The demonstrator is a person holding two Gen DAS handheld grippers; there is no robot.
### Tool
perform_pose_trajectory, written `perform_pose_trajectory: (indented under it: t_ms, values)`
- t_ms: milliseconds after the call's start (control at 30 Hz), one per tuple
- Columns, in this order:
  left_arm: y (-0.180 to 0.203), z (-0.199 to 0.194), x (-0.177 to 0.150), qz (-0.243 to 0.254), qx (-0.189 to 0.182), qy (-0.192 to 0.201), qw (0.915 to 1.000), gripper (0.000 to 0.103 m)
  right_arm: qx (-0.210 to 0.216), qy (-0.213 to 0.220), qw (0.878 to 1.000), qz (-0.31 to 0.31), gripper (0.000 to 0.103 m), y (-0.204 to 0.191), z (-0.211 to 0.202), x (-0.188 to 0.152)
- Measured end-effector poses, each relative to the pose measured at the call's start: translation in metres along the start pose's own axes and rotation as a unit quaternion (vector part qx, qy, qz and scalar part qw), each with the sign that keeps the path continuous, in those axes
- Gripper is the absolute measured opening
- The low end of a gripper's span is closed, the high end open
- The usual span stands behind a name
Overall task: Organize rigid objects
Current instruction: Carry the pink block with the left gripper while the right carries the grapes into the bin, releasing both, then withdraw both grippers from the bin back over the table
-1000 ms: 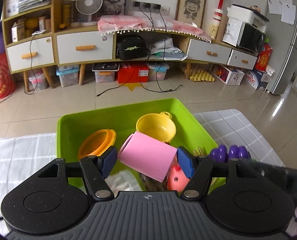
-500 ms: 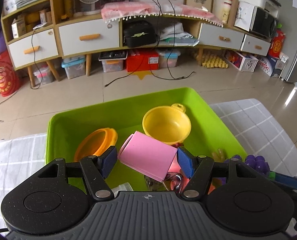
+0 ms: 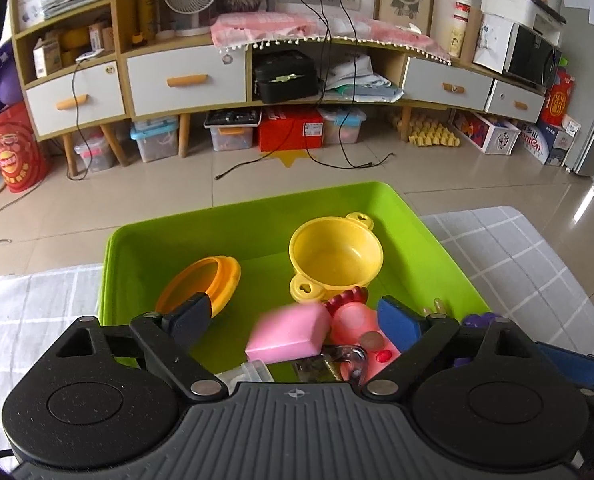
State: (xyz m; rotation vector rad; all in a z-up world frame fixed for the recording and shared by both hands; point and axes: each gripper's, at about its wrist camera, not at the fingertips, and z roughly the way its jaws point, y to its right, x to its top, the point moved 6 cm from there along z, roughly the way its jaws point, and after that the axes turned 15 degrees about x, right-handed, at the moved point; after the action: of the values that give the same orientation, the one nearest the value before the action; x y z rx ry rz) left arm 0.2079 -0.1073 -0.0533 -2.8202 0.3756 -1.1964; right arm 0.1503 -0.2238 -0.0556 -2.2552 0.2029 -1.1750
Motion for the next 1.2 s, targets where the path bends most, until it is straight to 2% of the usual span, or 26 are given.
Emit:
perform_pose_trajectory:
  t_ms: [300, 733, 900, 1000, 1100, 1200]
  values:
    - [-0.007, -0.026, 0.0, -0.003, 0.007, 0.004, 1.0, 0.093, 0.0, -0.006, 1.0, 0.005, 0.052, -0.003, -0.017, -0.002]
    - [-0.036, -0.123, -0.013, 0.002, 0.028, 0.017, 0.9995, 0.101, -0.033, -0.007, 0.999, -0.041, 0.057, -0.043, -0.088, -0.002]
    - [-0.046, -0.168, -0.032, -0.009, 0.038, 0.021, 0.999, 0.101, -0.047, -0.02, 0.997, -0.063, 0.058, -0.064, -0.122, -0.008]
    - [-0.049, -0.188, -0.05, 0.003, 0.046, 0.026, 0.9986, 0.101, -0.048, -0.024, 0.995, -0.087, 0.058, -0.076, -0.141, -0.013]
    - [-0.051, -0.202, -0.069, 0.02, 0.056, 0.014, 0.9981, 0.101, -0.054, -0.026, 0.992, -0.107, 0.06, -0.087, -0.159, -0.021]
    - [-0.056, -0.219, -0.085, 0.008, 0.052, 0.009, 0.9986, 0.101, -0.051, -0.027, 0.991, -0.119, 0.061, -0.101, -0.172, -0.03]
